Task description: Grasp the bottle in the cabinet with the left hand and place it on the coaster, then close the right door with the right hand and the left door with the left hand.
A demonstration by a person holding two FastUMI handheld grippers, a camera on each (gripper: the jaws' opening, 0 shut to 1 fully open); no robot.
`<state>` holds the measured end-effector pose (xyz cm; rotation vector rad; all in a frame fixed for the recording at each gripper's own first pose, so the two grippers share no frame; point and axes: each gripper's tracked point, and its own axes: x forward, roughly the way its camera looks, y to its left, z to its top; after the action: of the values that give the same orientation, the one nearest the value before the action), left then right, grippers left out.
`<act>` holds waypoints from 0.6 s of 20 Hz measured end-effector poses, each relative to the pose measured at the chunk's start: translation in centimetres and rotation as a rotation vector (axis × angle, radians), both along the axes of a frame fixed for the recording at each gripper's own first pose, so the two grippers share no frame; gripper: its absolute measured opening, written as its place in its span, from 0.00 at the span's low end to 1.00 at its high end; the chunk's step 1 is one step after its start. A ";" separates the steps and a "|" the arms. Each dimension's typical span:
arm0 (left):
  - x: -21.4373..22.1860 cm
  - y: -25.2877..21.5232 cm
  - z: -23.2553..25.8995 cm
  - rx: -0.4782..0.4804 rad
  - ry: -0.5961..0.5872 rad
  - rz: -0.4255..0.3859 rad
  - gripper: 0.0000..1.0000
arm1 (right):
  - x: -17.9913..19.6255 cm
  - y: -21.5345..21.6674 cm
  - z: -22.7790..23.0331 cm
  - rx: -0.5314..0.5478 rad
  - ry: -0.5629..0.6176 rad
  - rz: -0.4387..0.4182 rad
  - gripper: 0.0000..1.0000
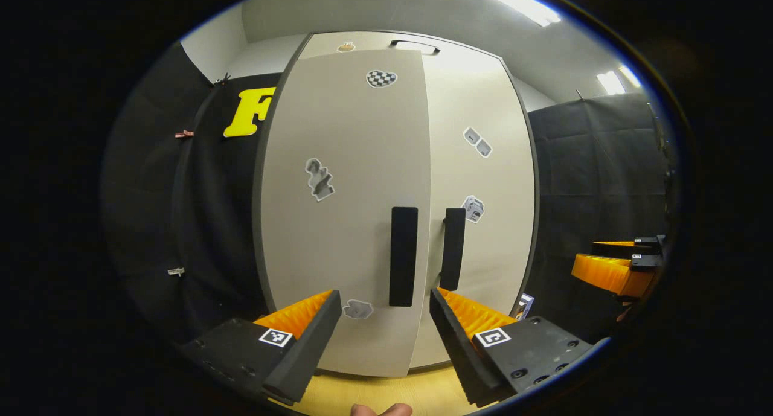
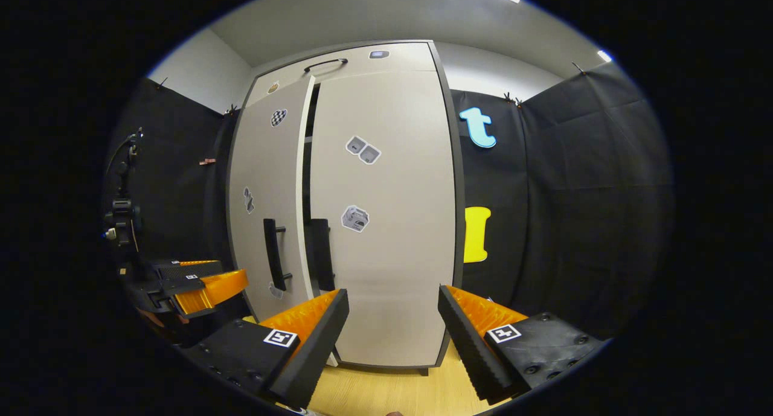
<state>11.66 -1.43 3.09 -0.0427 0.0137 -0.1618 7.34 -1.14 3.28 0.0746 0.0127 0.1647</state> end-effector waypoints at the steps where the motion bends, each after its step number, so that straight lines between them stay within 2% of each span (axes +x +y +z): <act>1: -0.7 0.3 0.0 0.002 -0.002 0.003 0.94 | -0.4 0.2 0.1 0.004 -0.001 0.001 0.98; 3: -2.1 1.0 0.1 0.001 -0.002 0.011 0.94 | -1.3 0.6 0.2 0.010 -0.004 0.007 1.00; 12: -7.7 2.4 0.4 0.011 -0.017 0.005 0.94 | -5.2 1.9 0.5 0.018 -0.006 0.023 0.98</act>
<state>3.93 0.95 3.45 -0.0302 -0.0028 -0.1573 2.10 0.77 3.79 0.0916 0.0061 0.1879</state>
